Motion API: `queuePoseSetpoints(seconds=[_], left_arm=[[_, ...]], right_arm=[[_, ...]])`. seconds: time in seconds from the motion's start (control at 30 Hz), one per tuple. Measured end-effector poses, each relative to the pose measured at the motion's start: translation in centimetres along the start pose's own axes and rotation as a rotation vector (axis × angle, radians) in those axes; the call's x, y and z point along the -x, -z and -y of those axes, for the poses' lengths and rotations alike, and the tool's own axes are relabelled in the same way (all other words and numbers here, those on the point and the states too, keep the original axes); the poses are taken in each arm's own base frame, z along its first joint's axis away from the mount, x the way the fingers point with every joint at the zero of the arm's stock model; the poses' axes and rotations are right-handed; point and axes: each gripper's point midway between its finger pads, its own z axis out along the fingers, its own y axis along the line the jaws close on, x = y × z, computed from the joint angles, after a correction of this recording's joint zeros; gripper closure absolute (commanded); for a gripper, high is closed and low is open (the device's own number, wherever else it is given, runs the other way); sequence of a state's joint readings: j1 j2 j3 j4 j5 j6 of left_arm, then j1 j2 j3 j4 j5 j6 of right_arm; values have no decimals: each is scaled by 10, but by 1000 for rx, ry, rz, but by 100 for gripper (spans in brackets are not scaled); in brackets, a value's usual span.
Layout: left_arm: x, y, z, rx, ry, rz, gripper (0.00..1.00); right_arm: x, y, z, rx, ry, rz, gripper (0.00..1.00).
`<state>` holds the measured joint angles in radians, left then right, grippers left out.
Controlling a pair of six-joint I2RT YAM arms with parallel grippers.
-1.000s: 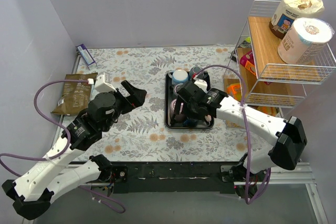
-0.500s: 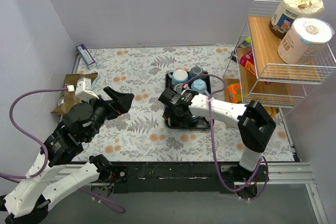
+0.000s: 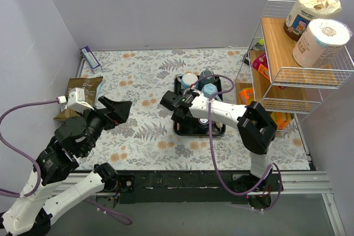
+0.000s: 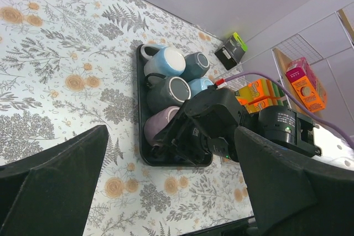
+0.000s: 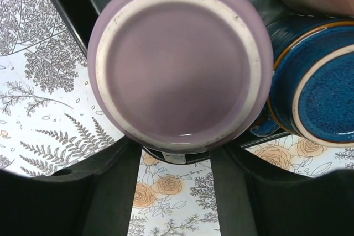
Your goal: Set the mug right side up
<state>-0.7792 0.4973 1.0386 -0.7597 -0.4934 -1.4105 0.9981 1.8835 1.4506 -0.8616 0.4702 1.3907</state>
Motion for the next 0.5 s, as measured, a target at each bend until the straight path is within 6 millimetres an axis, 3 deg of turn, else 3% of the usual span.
queuePoseSetpoints(seconds=[0.13,0.33,0.4,0.5], left_arm=[[4,3,-2,2,-4,17,2],[3,2,-5,12,-22,18,2],[2,1,-6,16,-25,16,2],[-1,0,-9,22,-30,11,2]], right_arm=[[1,-1,5,-30,-15,21,48],[0,0,10,-51,-21,28,77],[0,0,9,-51,-20,31,97],[2,1,6,-39,-18,46,99]])
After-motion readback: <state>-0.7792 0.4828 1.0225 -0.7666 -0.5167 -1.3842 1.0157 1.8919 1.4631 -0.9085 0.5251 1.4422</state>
